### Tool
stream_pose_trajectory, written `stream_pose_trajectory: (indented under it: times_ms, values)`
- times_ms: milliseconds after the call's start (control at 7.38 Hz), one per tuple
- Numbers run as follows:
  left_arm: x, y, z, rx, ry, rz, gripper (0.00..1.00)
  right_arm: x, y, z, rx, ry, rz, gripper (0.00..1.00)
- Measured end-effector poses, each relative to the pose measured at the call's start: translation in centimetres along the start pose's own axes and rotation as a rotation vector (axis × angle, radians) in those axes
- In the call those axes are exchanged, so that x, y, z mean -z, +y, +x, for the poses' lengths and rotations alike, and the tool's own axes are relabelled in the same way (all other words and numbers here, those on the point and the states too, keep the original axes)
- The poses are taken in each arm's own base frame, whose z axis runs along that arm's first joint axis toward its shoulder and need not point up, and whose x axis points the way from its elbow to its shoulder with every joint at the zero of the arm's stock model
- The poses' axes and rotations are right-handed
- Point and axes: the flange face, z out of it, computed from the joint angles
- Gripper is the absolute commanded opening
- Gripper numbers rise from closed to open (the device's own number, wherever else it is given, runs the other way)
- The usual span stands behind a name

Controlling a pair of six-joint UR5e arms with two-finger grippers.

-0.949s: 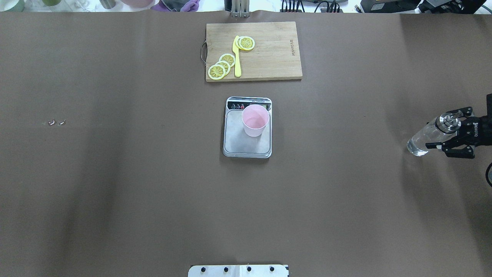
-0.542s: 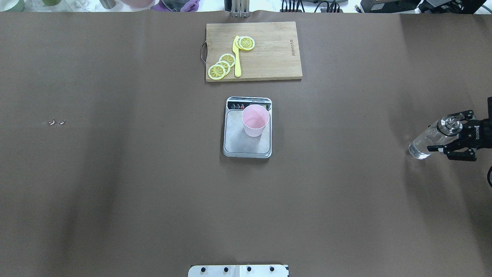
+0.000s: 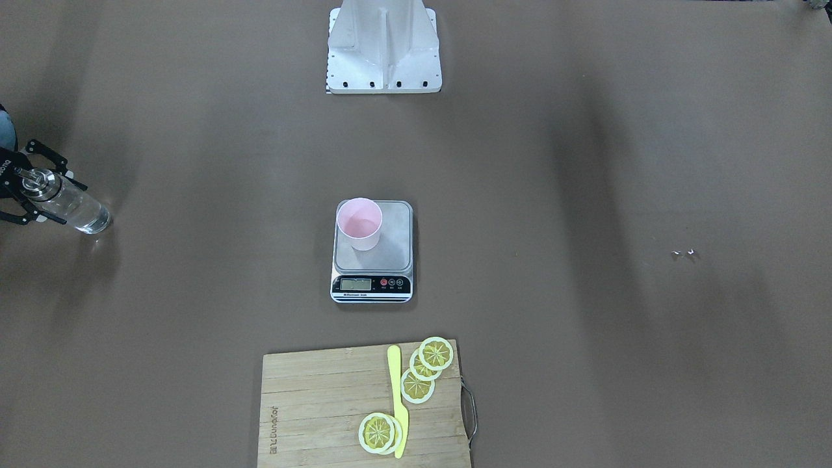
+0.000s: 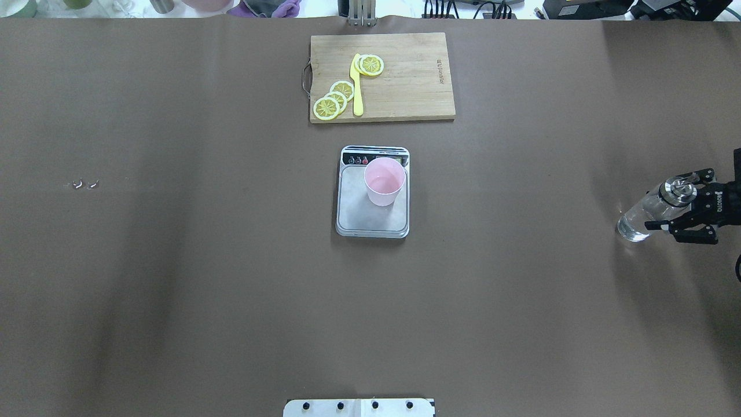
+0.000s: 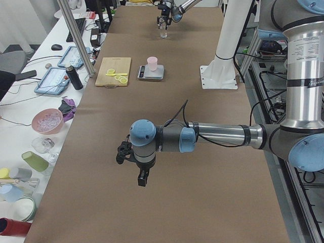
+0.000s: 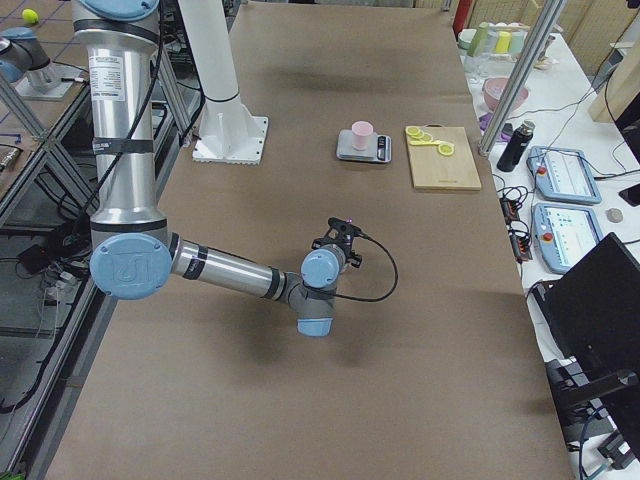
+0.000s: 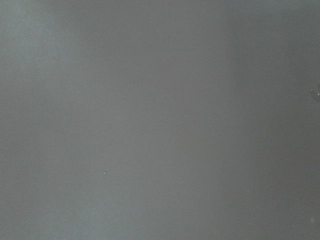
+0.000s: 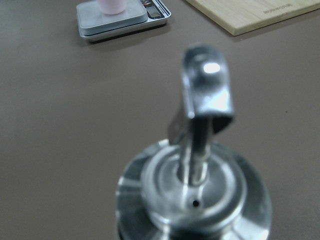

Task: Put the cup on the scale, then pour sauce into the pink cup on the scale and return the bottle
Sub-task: 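Lower the bottle onto the table with the right gripper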

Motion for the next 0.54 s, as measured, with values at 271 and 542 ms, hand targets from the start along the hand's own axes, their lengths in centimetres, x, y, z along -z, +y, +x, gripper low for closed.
stream_pose_trajectory:
  times_ms: [271, 542]
  values:
    - [-0.01, 0.12, -0.02, -0.001, -0.001, 0.001, 0.99, 0.03, 0.47, 0.07, 0.001, 0.003, 0.001, 0.4]
    - [0.0, 0.15, 0.0, -0.002, -0.001, 0.002, 0.99, 0.1, 0.99, 0.07, 0.003, 0.003, 0.005, 0.45]
